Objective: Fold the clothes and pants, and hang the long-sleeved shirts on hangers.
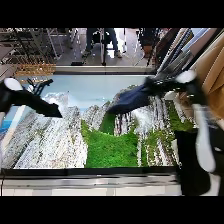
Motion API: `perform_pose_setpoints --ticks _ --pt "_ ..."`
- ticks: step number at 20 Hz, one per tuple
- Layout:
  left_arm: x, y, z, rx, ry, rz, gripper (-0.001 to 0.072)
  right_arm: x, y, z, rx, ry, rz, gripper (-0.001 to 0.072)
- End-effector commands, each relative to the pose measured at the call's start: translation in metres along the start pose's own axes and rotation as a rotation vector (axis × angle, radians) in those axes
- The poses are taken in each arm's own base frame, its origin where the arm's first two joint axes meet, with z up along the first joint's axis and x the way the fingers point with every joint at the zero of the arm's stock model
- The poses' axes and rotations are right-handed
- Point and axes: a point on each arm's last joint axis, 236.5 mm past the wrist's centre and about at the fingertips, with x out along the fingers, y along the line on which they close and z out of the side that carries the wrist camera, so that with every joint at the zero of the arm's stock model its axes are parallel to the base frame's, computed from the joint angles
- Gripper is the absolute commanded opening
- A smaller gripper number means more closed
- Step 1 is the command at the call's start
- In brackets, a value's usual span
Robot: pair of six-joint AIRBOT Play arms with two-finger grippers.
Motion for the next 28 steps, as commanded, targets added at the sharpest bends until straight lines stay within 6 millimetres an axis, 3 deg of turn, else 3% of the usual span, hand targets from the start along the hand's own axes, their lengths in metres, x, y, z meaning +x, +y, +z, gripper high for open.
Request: perform_pose_setpoints --ticks 1,3,5,7,9,12,14,16,17,18,19,21,22,23,24,25,26,27,28 --pt "-0.051 -0.029 -0.052 0.058 0.057 -0.012 0.0008 -0.150 -0.048 0.007 0.081 -0.154 -0.214 0.0015" --pt "-0.060 -0.036 -0.065 0.057 0.033 0.000 0.0008 -0.233 -0.091 -0.004 0.170 -0.246 -0.354 0.0015" --pt "-0.060 -0.042 -0.077 0.052 0.036 -0.002 0.0008 -0.301 -0.141 -0.036 0.309 -0.294 -0.505 0.0015" --pt "-0.056 -0.044 -0.086 0.043 0.046 -0.008 0.0008 -0.337 -0.185 -0.085 0.464 -0.274 -0.616 0.0015" --pt "-0.052 -0.043 -0.090 0.046 0.058 -0.016 0.0008 -0.334 -0.218 -0.149 0.640 -0.160 -0.665 0.0015" --pt "-0.050 -0.042 -0.090 0.074 0.057 -0.017 0.0008 -0.307 -0.257 -0.246 0.858 0.019 -0.739 0.0014" --pt "-0.050 -0.040 -0.086 0.074 0.040 -0.010 0.0008 -0.289 -0.279 -0.314 0.973 0.186 -0.827 0.0015" --pt "-0.050 -0.039 -0.082 0.074 0.024 -0.003 0.0008 -0.275 -0.294 -0.365 1.015 0.360 -0.883 0.0018" --pt "-0.050 -0.038 -0.080 0.074 0.017 0.000 0.0008 -0.269 -0.303 -0.380 1.000 0.418 -0.900 0.0082" --pt "-0.050 -0.038 -0.080 0.074 0.014 0.002 0.0008 -0.265 -0.313 -0.383 0.972 0.432 -0.907 0.0395" --pt "-0.050 -0.037 -0.077 0.074 0.004 0.007 0.0008 -0.265 -0.324 -0.375 0.911 0.424 -0.908 0.0706" --pt "-0.050 -0.028 -0.069 0.069 -0.028 0.045 0.0008 -0.279 -0.340 -0.332 0.802 0.323 -0.916 0.0703" --pt "-0.051 -0.017 -0.066 0.063 -0.041 0.090 0.0008 -0.286 -0.341 -0.294 0.750 0.208 -0.897 0.0702" --pt "-0.054 0.002 -0.063 0.029 -0.058 0.173 0.0008 -0.289 -0.334 -0.240 0.662 0.031 -0.825 0.0701" --pt "-0.062 0.029 -0.061 -0.049 -0.078 0.292 0.0008 -0.287 -0.314 -0.179 0.559 -0.164 -0.702 0.0701" --pt "-0.075 0.060 -0.061 -0.135 -0.104 0.434 0.0008 -0.282 -0.273 -0.113 0.412 -0.355 -0.514 0.0699" --pt "-0.096 0.090 -0.063 -0.209 -0.140 0.587 0.0008 -0.273 -0.223 -0.067 0.237 -0.467 -0.336 0.0698" --pt "-0.119 0.112 -0.063 -0.247 -0.189 0.715 0.0008 -0.259 -0.180 -0.045 0.089 -0.502 -0.207 0.0698" --pt "-0.138 0.123 -0.058 -0.262 -0.248 0.789 0.0008 -0.236 -0.147 -0.041 -0.061 -0.466 -0.136 0.0698"
